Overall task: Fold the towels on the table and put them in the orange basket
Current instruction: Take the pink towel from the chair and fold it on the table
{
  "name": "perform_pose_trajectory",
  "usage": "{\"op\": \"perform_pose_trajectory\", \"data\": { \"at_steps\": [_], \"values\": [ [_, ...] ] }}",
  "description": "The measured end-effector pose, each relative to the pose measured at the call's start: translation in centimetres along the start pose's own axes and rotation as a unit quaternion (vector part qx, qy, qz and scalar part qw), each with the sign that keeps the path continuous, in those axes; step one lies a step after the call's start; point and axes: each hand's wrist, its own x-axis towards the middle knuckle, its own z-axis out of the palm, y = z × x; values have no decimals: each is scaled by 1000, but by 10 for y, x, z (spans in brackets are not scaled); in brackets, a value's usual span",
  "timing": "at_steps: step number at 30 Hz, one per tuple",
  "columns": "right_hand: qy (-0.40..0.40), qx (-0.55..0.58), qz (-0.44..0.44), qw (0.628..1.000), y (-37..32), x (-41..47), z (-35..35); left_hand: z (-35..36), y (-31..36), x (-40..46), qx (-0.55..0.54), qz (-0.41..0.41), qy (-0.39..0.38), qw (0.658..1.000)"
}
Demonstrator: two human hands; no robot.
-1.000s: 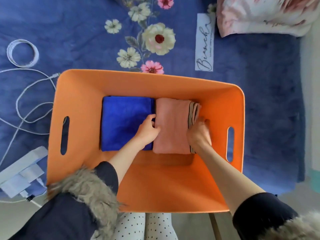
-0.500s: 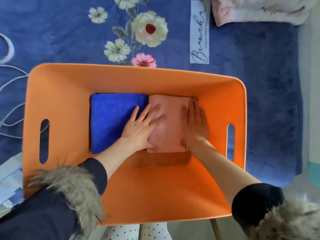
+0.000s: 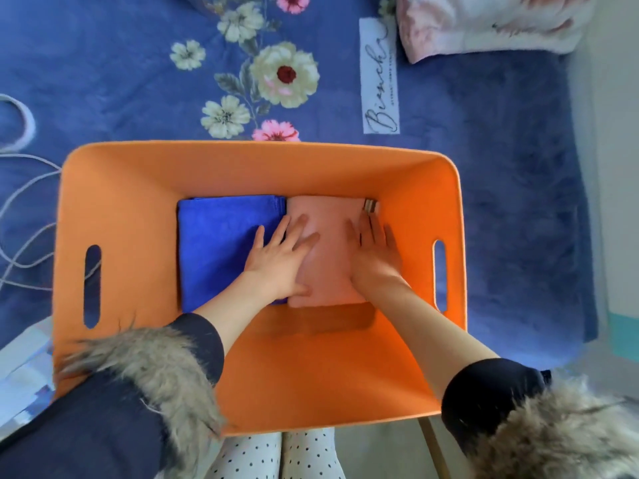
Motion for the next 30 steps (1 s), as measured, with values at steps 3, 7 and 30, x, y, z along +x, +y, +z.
{"op": "perform_pose_trajectory", "data": {
  "at_steps": [3,7,30],
  "values": [
    [23,55,-5,998,-3,-36,-8,-14,4,-27,-15,1,9,1000],
    [96,176,0,980,-2,-87,-38,-41,11,-73,-40,-28,31,998],
    [374,462,340,729,78,-389,-33,-168,203,-210,-132,304,152,931]
  ]
}}
